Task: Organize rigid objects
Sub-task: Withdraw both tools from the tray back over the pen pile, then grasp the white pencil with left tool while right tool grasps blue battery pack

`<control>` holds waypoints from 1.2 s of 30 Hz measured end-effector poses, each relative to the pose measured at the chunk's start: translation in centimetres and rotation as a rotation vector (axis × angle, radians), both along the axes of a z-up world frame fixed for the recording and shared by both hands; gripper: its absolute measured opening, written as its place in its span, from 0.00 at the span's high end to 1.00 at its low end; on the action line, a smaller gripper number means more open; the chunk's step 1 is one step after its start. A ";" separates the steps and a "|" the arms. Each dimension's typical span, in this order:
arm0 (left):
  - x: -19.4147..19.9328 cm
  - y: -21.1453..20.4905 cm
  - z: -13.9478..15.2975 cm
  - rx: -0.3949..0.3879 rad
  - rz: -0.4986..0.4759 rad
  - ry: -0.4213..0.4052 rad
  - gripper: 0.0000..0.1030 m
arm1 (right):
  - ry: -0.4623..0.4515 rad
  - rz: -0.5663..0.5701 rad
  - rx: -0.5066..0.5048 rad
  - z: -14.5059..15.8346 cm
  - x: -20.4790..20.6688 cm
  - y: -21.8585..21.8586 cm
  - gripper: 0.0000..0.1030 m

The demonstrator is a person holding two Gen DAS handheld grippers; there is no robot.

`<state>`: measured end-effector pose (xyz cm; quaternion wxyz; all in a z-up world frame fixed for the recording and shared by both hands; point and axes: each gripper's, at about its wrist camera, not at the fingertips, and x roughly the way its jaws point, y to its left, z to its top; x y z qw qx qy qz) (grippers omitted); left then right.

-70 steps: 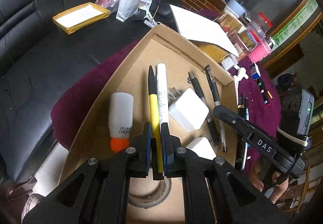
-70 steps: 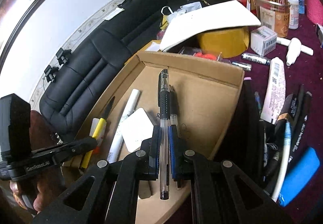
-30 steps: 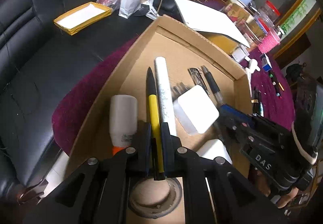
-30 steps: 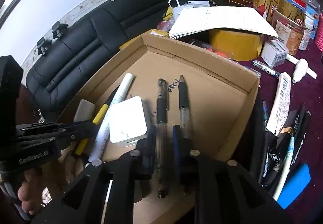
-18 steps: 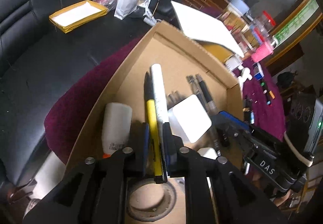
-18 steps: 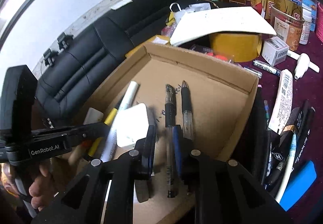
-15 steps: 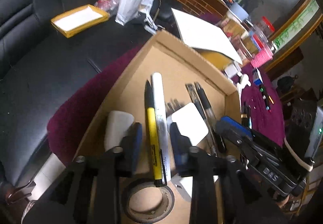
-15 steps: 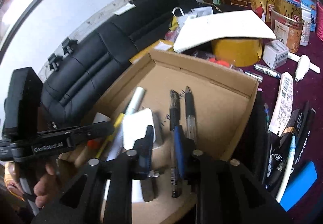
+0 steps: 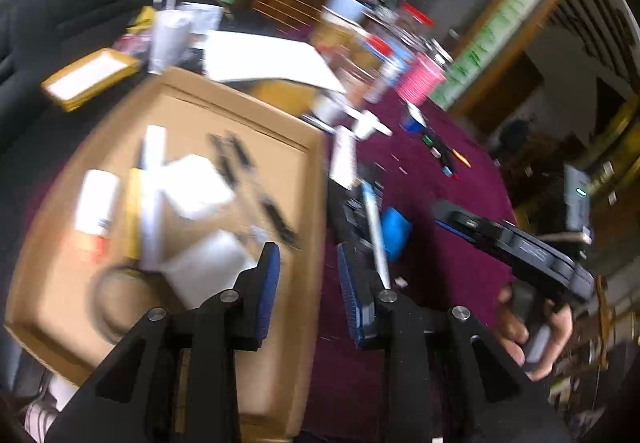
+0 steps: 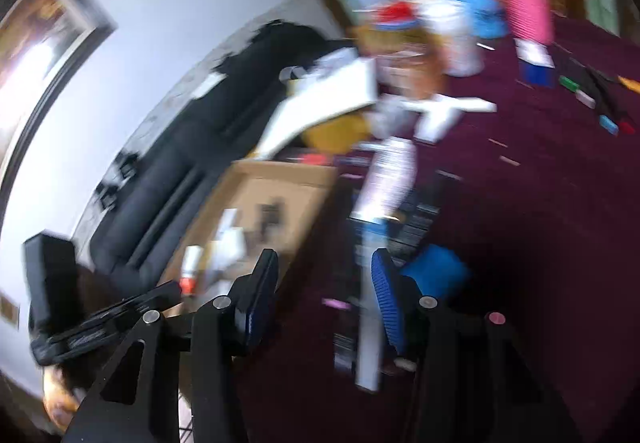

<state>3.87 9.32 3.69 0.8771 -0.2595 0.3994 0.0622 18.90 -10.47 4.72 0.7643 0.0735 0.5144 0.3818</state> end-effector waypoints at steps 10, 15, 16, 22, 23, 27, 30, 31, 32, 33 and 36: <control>0.3 -5.3 -1.2 0.015 -0.057 0.047 0.74 | 0.246 -0.129 -0.036 -5.8 3.5 -1.1 0.57; -0.3 -5.3 -1.3 0.017 -0.053 0.056 0.74 | 0.236 -0.190 -0.134 -5.9 3.9 1.1 0.57; -0.2 -5.3 -1.4 0.018 -0.050 0.056 0.74 | 0.218 -0.200 -0.163 -5.7 3.9 1.6 0.57; -0.4 -5.3 -1.4 0.007 -0.046 0.056 0.74 | 0.015 -0.174 -0.332 -4.9 2.3 4.7 0.53; -0.4 -5.5 -1.4 0.006 -0.053 0.057 0.74 | -0.018 -0.154 -0.356 -4.6 2.1 4.6 0.53; 0.4 -6.5 -1.6 0.026 -0.083 0.065 0.74 | 0.007 -0.076 -0.352 -4.5 2.9 2.3 0.68; 1.4 -7.6 -2.0 0.032 -0.112 0.079 0.74 | -0.020 -0.029 -0.378 -4.2 3.0 0.7 0.69; 2.0 -8.2 -2.1 0.040 -0.123 0.082 0.74 | -0.017 -0.013 -0.362 -4.1 3.0 0.3 0.69; 2.5 -8.6 -2.2 0.049 -0.131 0.084 0.74 | -0.027 0.006 -0.355 -4.0 2.9 0.0 0.69; 3.0 -9.0 -2.3 0.062 -0.142 0.087 0.74 | -0.037 0.013 -0.354 -4.0 2.6 0.1 0.69; 5.1 -10.6 -2.9 0.107 -0.188 0.127 0.74 | -0.061 0.017 -0.322 -4.2 2.3 -0.2 0.69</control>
